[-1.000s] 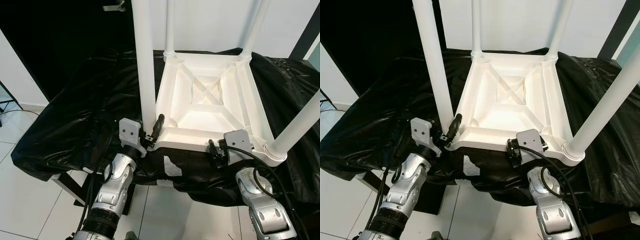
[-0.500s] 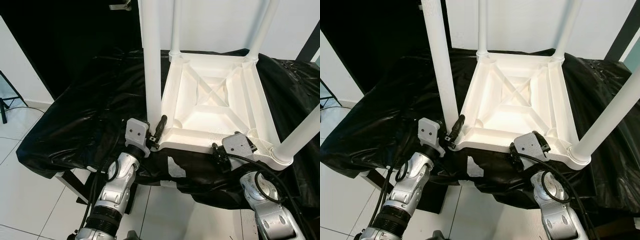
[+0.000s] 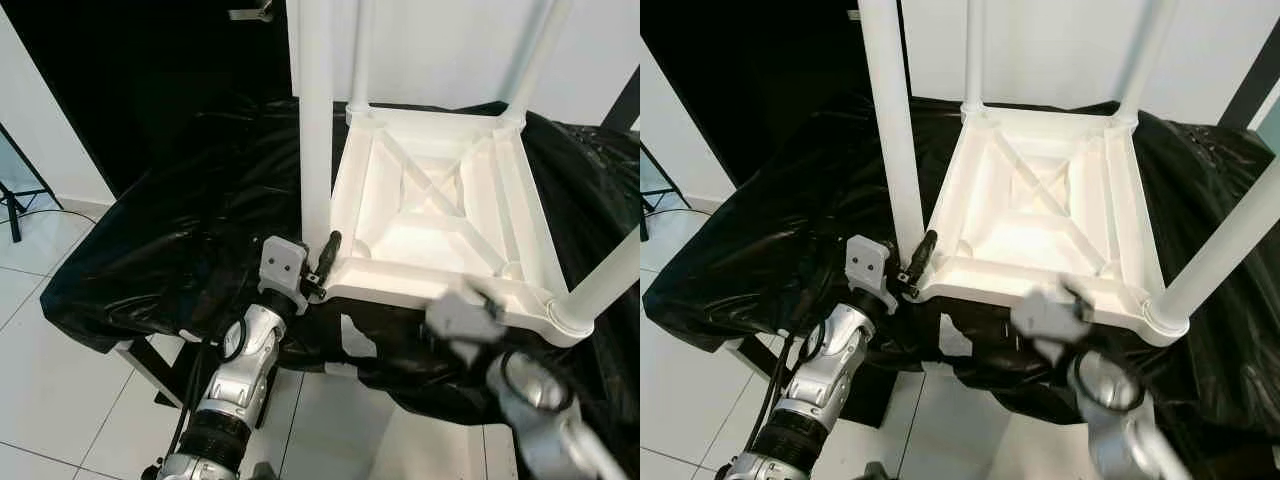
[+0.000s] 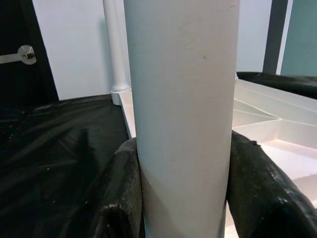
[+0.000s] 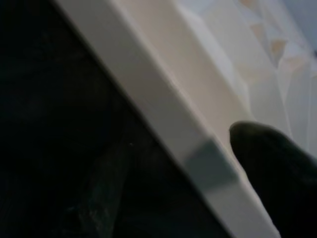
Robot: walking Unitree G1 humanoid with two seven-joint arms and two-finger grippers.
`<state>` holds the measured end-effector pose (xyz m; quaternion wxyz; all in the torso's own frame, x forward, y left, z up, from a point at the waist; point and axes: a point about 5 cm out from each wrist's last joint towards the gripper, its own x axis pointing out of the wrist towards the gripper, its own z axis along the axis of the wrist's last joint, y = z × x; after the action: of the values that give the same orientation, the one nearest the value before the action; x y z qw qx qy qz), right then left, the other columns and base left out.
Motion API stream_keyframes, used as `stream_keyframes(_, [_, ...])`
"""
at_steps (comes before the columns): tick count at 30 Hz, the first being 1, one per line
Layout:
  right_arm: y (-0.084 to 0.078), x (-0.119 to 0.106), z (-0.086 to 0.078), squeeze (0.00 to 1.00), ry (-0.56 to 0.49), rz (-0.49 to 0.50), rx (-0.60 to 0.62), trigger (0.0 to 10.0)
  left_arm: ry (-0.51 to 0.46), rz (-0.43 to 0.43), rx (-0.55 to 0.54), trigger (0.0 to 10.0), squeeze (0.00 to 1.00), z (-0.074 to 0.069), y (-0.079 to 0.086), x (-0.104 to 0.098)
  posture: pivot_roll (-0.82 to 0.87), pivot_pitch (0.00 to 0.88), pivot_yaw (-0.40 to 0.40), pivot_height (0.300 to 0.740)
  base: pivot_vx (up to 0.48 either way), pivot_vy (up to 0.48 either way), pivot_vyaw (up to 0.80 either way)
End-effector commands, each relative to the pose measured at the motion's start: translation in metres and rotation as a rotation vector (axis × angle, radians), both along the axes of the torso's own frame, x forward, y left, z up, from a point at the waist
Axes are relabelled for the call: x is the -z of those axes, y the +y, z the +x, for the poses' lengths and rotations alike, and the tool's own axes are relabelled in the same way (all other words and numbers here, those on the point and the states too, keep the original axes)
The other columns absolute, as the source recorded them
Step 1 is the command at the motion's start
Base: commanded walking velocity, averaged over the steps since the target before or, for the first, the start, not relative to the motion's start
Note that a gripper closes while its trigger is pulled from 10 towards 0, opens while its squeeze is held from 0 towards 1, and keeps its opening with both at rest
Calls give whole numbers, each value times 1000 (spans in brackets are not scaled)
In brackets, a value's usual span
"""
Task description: Building children table
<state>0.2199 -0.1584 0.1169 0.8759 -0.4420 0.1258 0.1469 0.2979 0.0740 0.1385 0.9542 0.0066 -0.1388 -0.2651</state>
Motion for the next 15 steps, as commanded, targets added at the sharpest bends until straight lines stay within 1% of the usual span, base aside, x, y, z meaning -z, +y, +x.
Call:
stream_keyframes(1, [-3, 16, -8, 0, 121, -29, -4, 10000, -32, 3, 21, 1098, 0, 3, -7, -10, -115, 56, 10, 740, 0, 0, 0])
stream_keyframes(2, [-3, 16, -9, 0, 133, -35, -7, 10000, -36, 1, 19, 471, 0, 4, -7, -11, -115, 56, 10, 740, 0, 0, 0])
stream_keyframes(3, [-3, 16, -9, 0, 133, -35, -7, 10000, -36, 1, 19, 471, 0, 4, -7, -11, -115, 56, 10, 740, 0, 0, 0])
stream_keyframes(4, [-3, 15, -11, 0, 141, -39, -11, 10000, -39, -2, 18, 0, 0, 5, -8, -12, -119, 56, 10, 740, 0, 0, 0])
stream_keyframes(8, [-4, 13, -13, 0, 150, -48, -11, 10000, -46, -6, 18, 0, 0, 5, -9, -14, -126, 58, 10, 740, 0, 0, 0])
stream_keyframes(13, [-5, 12, -12, 0, 135, -91, -12, 10000, -57, -13, 17, 0, 0, 6, -10, -18, -124, 57, 9, 740, 0, 0, 0])
stream_keyframes(15, [-5, 12, -11, 0, 131, -94, -12, 10000, -59, -15, 16, 0, 0, 6, -9, -19, -124, 57, 9, 740, 0, 0, 0])
